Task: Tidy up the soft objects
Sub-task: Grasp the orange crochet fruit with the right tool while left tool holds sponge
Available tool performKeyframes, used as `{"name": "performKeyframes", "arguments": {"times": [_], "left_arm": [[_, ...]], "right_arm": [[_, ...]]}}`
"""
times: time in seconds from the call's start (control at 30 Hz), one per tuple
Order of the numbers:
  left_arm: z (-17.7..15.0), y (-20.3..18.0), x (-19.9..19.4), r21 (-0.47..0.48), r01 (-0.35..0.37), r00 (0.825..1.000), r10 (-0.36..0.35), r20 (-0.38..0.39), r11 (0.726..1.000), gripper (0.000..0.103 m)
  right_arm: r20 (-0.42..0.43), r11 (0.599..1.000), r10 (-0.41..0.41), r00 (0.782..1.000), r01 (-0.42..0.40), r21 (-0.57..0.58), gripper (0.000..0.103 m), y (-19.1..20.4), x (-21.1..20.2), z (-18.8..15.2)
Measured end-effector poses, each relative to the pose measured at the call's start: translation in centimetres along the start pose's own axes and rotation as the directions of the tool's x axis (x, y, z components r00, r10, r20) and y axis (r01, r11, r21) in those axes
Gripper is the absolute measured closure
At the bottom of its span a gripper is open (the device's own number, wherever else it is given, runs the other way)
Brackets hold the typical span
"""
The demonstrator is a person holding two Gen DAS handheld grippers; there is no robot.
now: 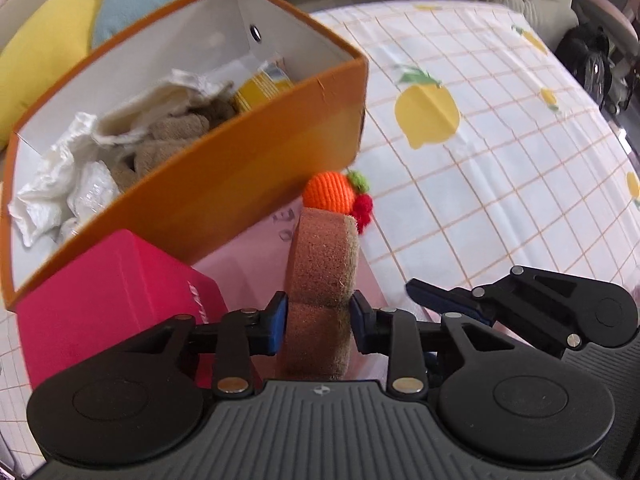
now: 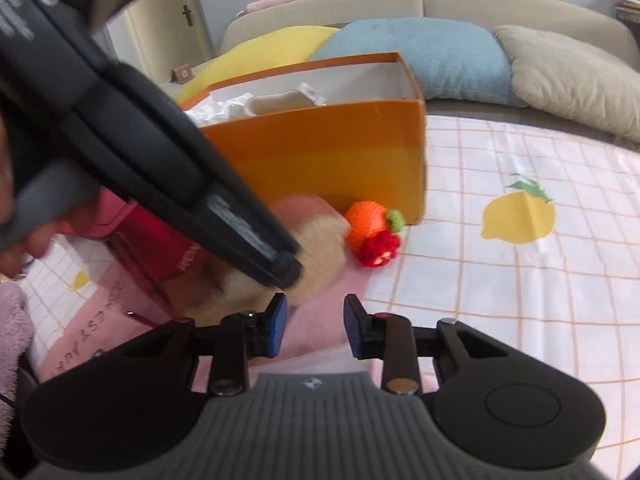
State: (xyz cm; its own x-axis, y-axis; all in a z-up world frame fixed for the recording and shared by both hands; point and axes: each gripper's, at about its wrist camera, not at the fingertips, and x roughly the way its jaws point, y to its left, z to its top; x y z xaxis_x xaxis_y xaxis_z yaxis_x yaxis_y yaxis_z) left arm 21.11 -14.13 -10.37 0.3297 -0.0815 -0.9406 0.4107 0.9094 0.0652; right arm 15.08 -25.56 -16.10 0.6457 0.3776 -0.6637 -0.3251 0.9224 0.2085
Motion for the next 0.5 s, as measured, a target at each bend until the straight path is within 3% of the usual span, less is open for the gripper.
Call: {"name": "performKeyframes", "arguments": {"times": [0.17, 0.4, 0.5], "left_arm": [[0.6, 0.9, -1.7, -0.037, -0.021, 0.997, 0.024, 0.079, 0.999, 0.067], [1.1, 1.4, -3.1, -0.041, -0.018, 0.994, 0.022, 0.105, 0.999, 0.067], [1.1, 1.4, -3.6, -0.04, -0.015, 0.993, 0.02, 0.113, 0.999, 0.067]], "right_arm": [[0.015, 0.996, -0.084, 0.996, 0.084, -0.026, 0.064, -0.4, 1.0, 0.6], [0.047, 0.982, -0.13, 0.99, 0.135, -0.131, 0.051, -0.9, 3.7, 2.5], [0.039, 0.981, -0.136, 0.99, 0.14, -0.135, 0.051, -1.4, 4.9, 3.6]]}}
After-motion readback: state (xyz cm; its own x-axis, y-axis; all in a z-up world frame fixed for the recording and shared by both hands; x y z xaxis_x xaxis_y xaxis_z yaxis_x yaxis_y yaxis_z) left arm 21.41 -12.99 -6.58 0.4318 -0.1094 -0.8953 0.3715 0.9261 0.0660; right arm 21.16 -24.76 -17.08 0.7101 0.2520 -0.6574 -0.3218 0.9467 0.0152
